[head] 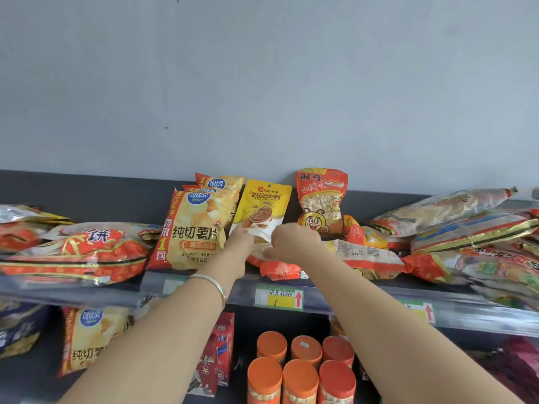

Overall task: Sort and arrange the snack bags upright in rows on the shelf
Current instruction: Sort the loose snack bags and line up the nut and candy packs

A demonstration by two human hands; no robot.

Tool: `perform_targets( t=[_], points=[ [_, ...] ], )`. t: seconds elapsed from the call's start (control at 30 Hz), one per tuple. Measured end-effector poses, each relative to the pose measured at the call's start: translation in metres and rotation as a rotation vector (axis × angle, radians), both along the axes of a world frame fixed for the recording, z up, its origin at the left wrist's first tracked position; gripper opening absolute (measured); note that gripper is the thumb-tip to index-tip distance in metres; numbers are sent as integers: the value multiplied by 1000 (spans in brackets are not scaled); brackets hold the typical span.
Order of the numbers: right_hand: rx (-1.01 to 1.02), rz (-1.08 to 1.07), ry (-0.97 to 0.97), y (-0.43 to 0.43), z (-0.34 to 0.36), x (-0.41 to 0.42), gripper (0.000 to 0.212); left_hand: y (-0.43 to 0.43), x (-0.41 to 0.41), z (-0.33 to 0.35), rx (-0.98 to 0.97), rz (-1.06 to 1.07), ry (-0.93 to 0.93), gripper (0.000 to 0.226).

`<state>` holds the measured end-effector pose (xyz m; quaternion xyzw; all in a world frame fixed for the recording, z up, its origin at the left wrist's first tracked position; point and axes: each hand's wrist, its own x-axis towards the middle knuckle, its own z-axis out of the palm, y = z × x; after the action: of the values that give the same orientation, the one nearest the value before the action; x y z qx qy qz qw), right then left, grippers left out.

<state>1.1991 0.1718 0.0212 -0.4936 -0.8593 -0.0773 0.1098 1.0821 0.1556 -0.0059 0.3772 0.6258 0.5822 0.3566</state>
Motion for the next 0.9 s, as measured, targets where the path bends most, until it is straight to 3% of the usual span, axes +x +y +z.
perform_targets(
  t=[0.1,0.13,0.33,0.57,0.7,0.9],
  points=[
    [20,-37,-26,-7,-2,-1,36,-11,7,1,-79,-45,-406,12],
    [18,-42,-17,-9,-2,0,34,-14,10,1,-83,-58,-454,15],
    [-102,-45,16,-4,4,6,33,-17,20,0,-80,-78,-511,11],
    [-190,-132,12,-3,14,6,56,-9,20,5,-37,-42,-514,23],
    [-190,-248,-109,-13,18,-9,64,-8,16,7,-9,-42,-516,26],
    [-82,-303,-256,-18,16,-24,43,-6,4,8,-8,-88,-537,40]
  ],
)
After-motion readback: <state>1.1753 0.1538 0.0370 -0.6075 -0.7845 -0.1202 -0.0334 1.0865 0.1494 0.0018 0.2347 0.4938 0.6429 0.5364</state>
